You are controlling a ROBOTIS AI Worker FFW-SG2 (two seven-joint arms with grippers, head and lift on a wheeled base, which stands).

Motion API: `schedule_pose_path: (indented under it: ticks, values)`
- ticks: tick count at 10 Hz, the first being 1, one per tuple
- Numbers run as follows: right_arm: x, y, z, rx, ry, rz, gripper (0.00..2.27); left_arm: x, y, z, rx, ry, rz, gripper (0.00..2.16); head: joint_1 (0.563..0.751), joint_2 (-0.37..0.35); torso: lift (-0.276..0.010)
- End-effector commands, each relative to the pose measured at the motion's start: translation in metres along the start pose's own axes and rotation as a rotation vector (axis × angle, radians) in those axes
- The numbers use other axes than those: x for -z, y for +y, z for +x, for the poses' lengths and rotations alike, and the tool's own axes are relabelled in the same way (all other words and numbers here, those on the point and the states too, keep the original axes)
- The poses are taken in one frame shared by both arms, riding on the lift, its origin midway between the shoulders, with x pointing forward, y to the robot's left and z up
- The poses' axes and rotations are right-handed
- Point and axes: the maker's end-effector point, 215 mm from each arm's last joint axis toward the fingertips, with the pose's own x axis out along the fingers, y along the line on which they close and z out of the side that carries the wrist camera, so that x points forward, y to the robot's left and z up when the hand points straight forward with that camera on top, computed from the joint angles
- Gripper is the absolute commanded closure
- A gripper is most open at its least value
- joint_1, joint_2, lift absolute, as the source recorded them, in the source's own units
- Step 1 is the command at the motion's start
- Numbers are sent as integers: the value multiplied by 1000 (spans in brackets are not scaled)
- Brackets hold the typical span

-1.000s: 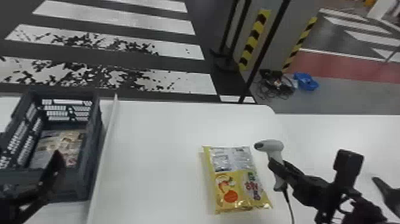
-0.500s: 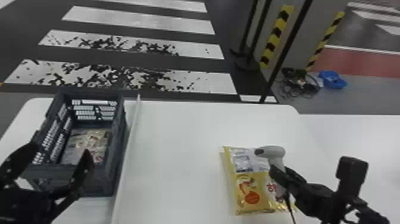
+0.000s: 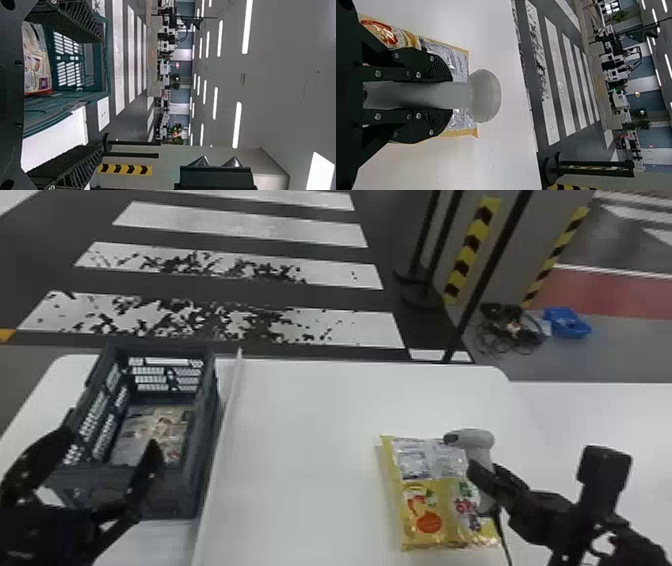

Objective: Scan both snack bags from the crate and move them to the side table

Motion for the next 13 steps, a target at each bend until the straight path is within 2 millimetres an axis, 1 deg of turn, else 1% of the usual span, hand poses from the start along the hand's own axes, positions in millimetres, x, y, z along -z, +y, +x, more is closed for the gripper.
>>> schedule_pose_path:
  ticks: [1,2,3,4,5,6,7,9,12,13]
  values:
    - [-5,-28,2,39,1,-8,2240,-1,1,0,-2,-2,2,33,695,-196,-95]
    - [-11,-61,7,81,2,-20,2240,-1,2,0,-2,-2,6,33,695,-203,-95]
    - [-15,-100,11,125,9,-14,2240,1,4,-2,-4,5,9,33,695,-229,-95]
    - [-23,-135,13,167,-10,-28,2240,4,6,-3,-7,6,9,33,695,-269,-95]
    - [-33,-166,16,200,-40,-46,2240,8,7,-4,-11,11,8,33,695,-313,-95]
    - [-37,-185,20,214,-44,-54,2240,11,8,-5,-15,15,5,33,695,-350,-95]
    - [-34,-192,25,213,-45,-46,2240,13,8,-6,-18,14,2,33,695,-350,-95]
    - [-20,-182,38,191,-56,-60,2240,18,9,-6,-22,18,2,33,695,-350,-95]
    - [0,-180,57,186,-70,-89,2240,27,11,-7,-25,22,1,33,695,-350,-95]
    - [3,-180,60,180,-79,-98,2240,31,12,-8,-27,28,2,33,695,-350,-95]
